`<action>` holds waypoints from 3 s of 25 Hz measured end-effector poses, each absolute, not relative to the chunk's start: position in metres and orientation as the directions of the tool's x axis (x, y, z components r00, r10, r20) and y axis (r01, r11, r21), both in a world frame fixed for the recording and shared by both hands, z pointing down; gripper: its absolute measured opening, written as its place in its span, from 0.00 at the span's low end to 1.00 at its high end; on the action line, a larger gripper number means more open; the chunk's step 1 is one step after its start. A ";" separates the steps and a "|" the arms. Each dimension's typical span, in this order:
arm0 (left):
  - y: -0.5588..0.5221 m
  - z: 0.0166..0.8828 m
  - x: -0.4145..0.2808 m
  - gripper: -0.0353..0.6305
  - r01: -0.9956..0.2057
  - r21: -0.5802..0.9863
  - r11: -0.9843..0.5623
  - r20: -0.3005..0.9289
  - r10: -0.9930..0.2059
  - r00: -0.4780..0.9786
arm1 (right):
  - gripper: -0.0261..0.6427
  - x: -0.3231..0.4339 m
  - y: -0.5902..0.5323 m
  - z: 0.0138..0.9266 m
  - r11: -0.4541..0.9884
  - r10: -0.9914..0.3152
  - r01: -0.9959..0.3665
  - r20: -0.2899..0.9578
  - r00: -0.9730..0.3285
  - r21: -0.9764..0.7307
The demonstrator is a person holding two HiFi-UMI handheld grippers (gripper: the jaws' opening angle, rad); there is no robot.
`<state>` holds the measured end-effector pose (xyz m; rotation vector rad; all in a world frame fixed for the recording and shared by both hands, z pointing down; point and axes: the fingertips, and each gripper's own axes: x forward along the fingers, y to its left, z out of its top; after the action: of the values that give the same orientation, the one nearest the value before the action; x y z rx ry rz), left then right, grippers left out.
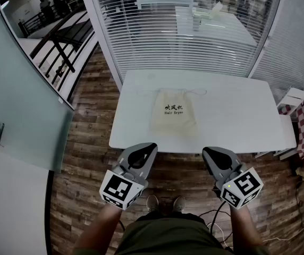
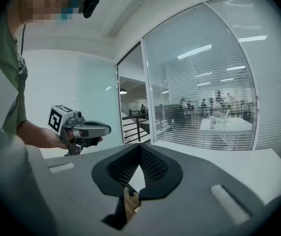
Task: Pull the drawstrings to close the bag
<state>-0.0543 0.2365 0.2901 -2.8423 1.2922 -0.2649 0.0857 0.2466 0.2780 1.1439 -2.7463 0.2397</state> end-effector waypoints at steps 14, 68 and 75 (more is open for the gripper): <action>0.244 0.303 -0.021 0.06 -0.776 -0.094 -0.624 0.188 -0.776 0.601 | 0.06 0.139 0.245 0.297 0.689 -0.677 -0.706 0.202 -0.707 -0.162; -0.062 0.434 -0.149 0.06 -0.729 -0.053 -0.682 0.427 -0.676 0.601 | 0.06 0.082 -0.037 0.391 0.566 -0.693 -0.798 0.405 -0.597 -0.208; -0.098 0.474 -0.159 0.06 -0.707 -0.080 -0.703 0.506 -0.640 0.579 | 0.06 0.094 -0.064 0.422 0.554 -0.686 -0.814 0.456 -0.566 -0.177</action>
<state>-0.1585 -0.0978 0.4737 -2.9058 1.2457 -0.8442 0.0942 -0.0644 0.4217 1.2322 -2.4575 0.5320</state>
